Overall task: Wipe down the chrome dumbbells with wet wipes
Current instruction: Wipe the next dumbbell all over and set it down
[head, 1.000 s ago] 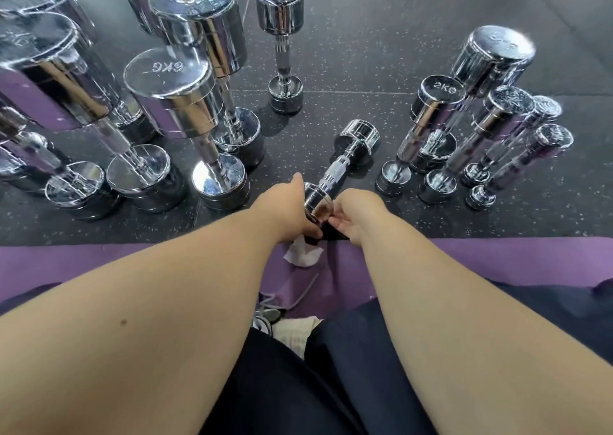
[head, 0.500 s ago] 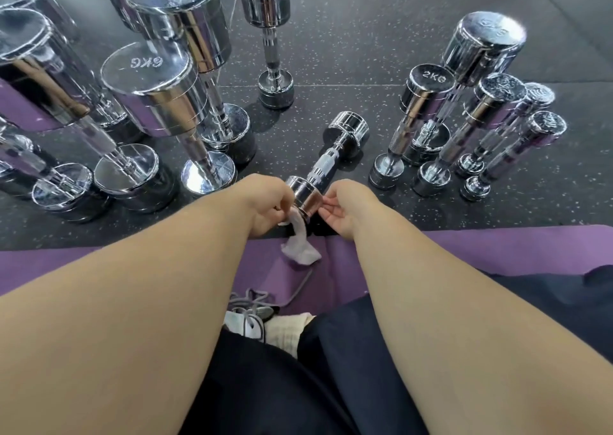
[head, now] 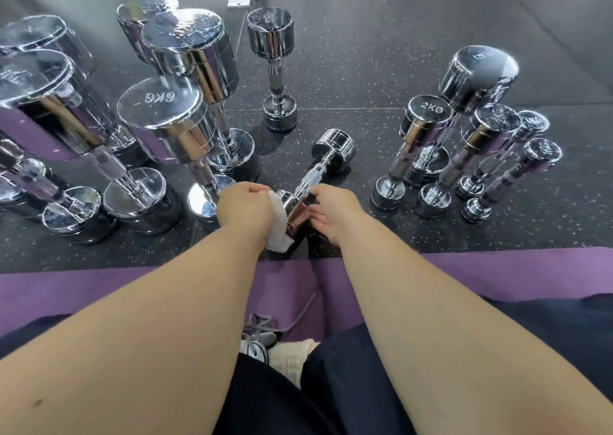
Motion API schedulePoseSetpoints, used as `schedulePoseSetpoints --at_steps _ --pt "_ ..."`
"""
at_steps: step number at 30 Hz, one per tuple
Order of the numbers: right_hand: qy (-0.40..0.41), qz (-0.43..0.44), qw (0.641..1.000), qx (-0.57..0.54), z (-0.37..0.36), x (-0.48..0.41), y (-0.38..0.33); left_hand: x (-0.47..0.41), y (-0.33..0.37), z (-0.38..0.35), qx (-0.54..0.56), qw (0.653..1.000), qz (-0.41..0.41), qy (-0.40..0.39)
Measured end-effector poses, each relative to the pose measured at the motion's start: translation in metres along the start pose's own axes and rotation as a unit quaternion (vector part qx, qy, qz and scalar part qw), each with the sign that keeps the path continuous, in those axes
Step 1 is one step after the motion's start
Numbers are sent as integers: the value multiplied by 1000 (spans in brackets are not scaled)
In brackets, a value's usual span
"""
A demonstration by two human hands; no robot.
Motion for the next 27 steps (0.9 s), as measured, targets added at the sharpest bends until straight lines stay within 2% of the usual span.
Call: schedulePoseSetpoints --at_steps 4,8,11,14,16,19,23,27 --pt "-37 -7 999 -36 -17 -17 -14 -3 4 -16 -41 998 -31 -29" --pt "-32 -39 986 -156 -22 -40 -28 -22 -3 -32 -46 997 -13 -66" --pt "-3 -65 982 -178 -20 -51 -28 -32 -8 -36 -46 996 1 -77" --pt "2 -59 982 -180 -14 -53 -26 -30 -1 -44 -129 985 -38 -112" --pt "14 -28 984 -178 -8 -48 -33 -23 6 -47 -145 980 -55 -128" --pt "26 52 978 -201 -4 -34 -53 -16 22 -41 -129 983 -78 -109" --pt "67 238 967 -67 1 -5 -91 -11 51 -35 -2 992 -92 -81" --pt "93 331 939 27 -4 4 -101 -10 58 -39 41 991 -95 -86"
Point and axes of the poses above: each hand's wrist, its own x-axis away from the middle knuckle, its own z-axis out of the back of the hand, y = z × x, the point moved 7 cm from there along -x, towards the middle knuckle, and after that the axes turned 1 degree about x, right-handed, at the moved point
